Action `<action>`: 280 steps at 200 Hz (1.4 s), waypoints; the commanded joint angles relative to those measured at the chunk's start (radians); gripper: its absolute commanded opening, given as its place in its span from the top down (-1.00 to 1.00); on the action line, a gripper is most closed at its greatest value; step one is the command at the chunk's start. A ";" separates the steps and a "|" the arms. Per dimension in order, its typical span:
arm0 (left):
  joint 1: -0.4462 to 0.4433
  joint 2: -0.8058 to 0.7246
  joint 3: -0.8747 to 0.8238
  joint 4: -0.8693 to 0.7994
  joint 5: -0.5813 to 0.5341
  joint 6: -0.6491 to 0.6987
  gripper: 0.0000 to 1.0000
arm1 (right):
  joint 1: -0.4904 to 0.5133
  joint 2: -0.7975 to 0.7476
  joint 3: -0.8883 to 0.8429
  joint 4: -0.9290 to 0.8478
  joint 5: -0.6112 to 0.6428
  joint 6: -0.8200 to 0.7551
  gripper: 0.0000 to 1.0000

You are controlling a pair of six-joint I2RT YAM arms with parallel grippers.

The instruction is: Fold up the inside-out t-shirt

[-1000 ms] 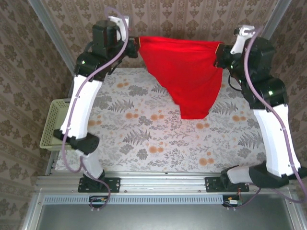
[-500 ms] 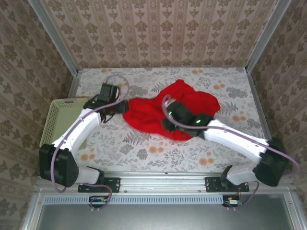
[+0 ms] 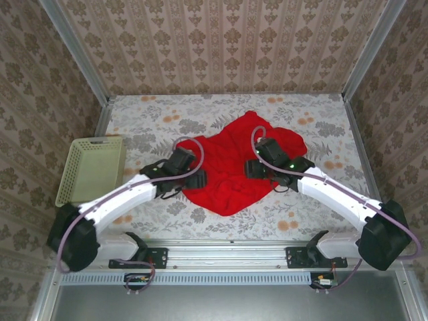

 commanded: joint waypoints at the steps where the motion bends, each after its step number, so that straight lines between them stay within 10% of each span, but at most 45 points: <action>1: -0.064 0.115 0.050 0.068 0.018 -0.099 -0.59 | -0.030 0.023 -0.044 0.020 -0.072 0.060 -0.33; 35: -0.110 0.216 0.021 0.174 0.055 -0.188 -0.35 | -0.046 0.082 -0.081 0.088 -0.093 0.066 -0.31; 121: -0.083 0.258 0.004 0.245 0.084 -0.158 1.00 | -0.045 0.375 0.046 0.157 -0.163 0.046 -0.22; 201: 0.075 0.052 0.058 0.094 0.080 0.039 1.00 | -0.091 0.473 0.083 0.062 -0.031 0.030 -0.23; 280: 0.178 0.195 0.115 0.055 0.183 0.114 0.75 | 0.039 0.250 0.015 0.193 -0.108 -0.129 -0.21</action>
